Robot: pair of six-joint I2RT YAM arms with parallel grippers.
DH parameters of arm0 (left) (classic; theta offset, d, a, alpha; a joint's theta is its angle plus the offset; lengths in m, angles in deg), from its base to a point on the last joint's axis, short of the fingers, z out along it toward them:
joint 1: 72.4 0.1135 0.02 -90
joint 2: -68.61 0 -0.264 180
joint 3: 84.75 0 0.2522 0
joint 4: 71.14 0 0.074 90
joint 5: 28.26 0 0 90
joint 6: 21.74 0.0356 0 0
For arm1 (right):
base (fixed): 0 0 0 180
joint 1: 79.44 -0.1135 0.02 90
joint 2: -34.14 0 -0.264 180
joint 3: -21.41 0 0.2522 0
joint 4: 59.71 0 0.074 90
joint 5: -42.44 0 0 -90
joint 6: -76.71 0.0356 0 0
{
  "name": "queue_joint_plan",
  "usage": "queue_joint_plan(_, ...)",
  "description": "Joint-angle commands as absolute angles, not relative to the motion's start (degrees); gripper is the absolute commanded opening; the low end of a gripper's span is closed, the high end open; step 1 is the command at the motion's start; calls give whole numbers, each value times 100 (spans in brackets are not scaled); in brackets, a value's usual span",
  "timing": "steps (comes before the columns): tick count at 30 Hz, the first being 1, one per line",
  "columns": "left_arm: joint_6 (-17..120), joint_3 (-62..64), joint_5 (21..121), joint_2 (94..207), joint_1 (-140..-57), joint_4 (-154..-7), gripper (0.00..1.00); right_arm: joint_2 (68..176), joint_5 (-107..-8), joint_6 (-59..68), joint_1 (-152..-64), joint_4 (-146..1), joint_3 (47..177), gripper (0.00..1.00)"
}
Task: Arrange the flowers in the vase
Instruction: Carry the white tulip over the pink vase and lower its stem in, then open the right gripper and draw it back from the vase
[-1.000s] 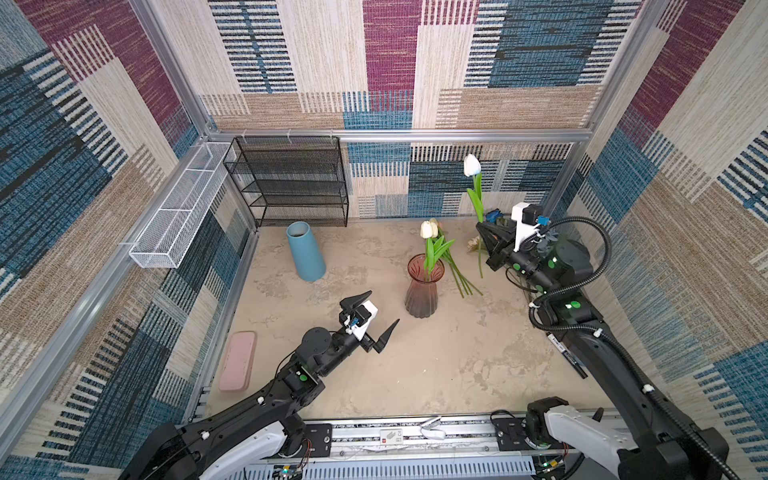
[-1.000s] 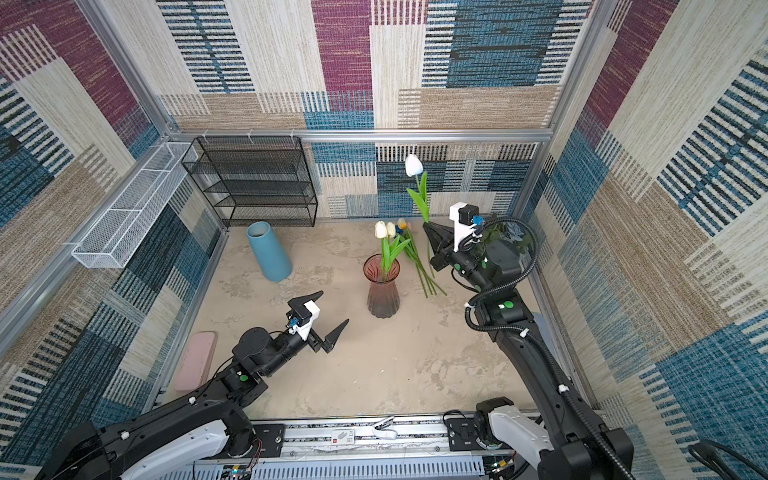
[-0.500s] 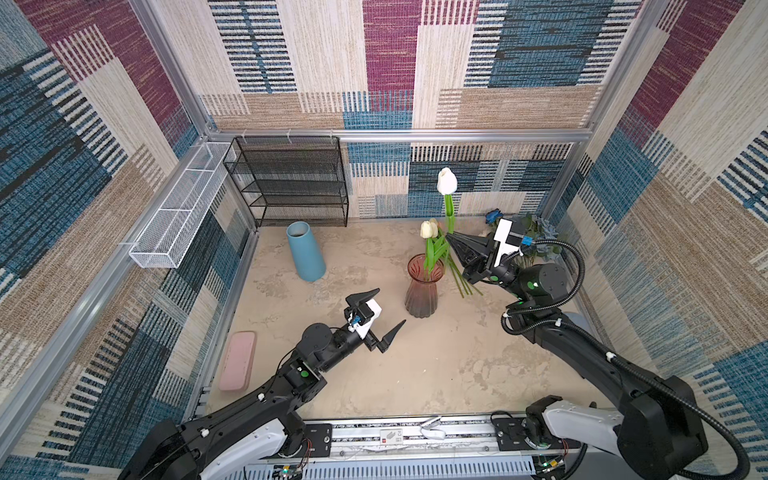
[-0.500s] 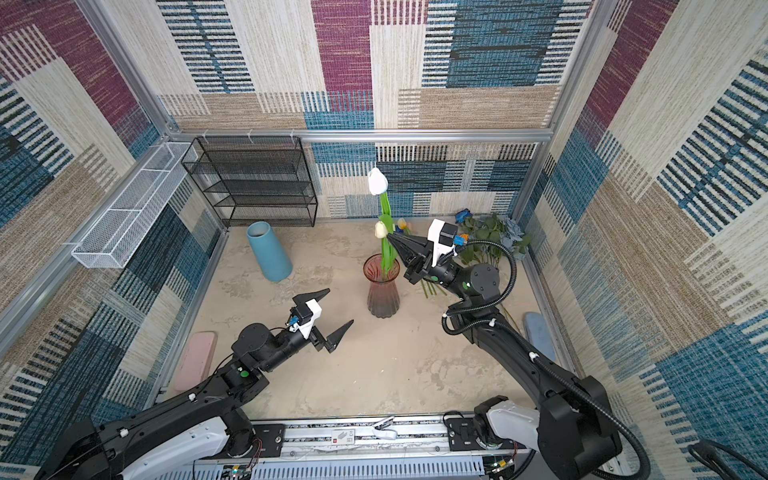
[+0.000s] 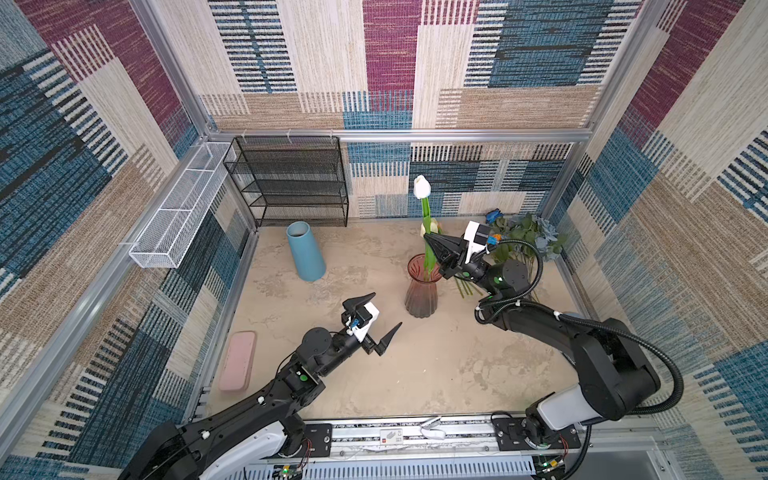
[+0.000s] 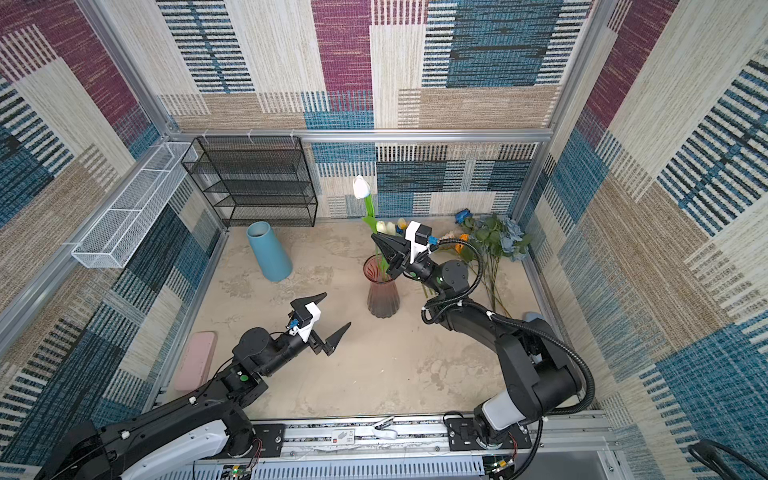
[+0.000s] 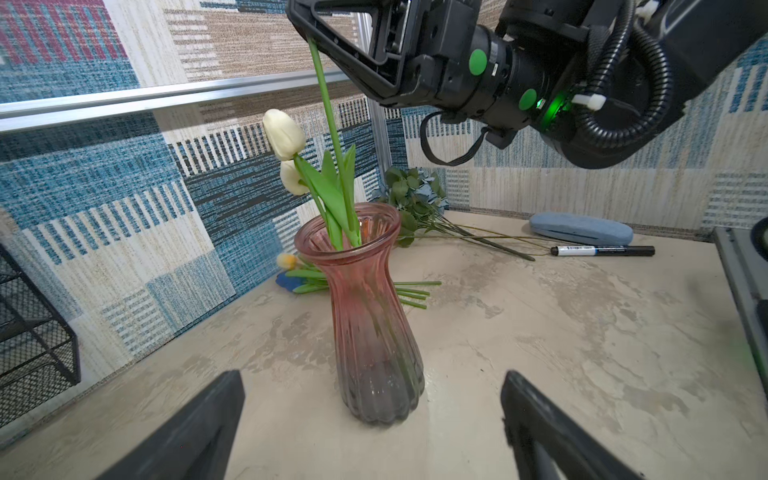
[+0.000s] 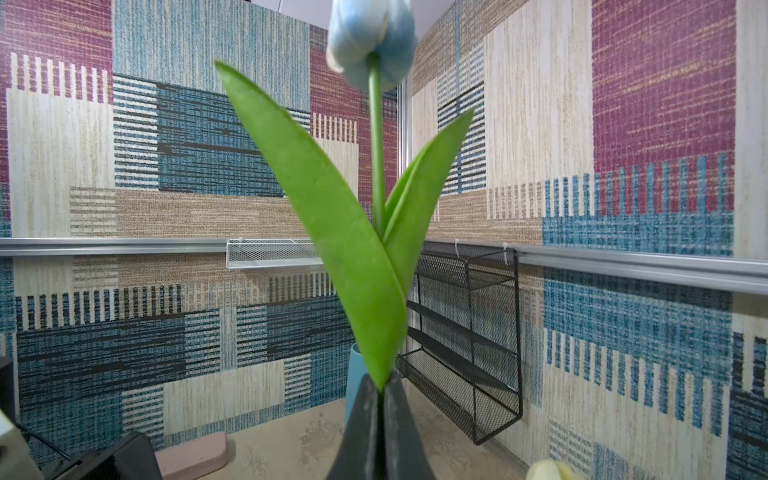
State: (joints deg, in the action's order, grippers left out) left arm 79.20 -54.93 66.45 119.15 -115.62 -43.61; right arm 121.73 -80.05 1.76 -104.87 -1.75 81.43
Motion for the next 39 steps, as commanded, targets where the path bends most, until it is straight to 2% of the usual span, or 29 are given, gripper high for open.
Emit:
queue_joint_plan(1,7789,-5550,6508,11915,-11556,-4162,99,12332,-7920,119,-10501,216,8125,0)
queue_joint_plan(8,7884,-5530,6420,11997,-11558,-4180,99,12389,-7808,-54,-10512,-551,8023,1)
queue_joint_plan(13,7907,-5524,6396,12042,-11556,-4167,99,12181,-7541,-300,-10536,-974,7664,7)
queue_joint_plan(20,7924,-5461,6411,12142,-11556,-4096,99,11737,-7158,-609,-10544,-1743,7520,31)
queue_joint_plan(30,7917,-5370,6454,12168,-11556,-4111,99,10376,-6575,-1055,-10550,-2893,7489,42)
queue_joint_plan(33,7900,-5355,6518,12115,-11556,-4153,99,9903,-6084,-1088,-10532,-3246,7515,47)
queue_joint_plan(39,7896,-5238,6710,12113,-11557,-4239,99,10243,-6128,-627,-9681,-4781,8237,49)
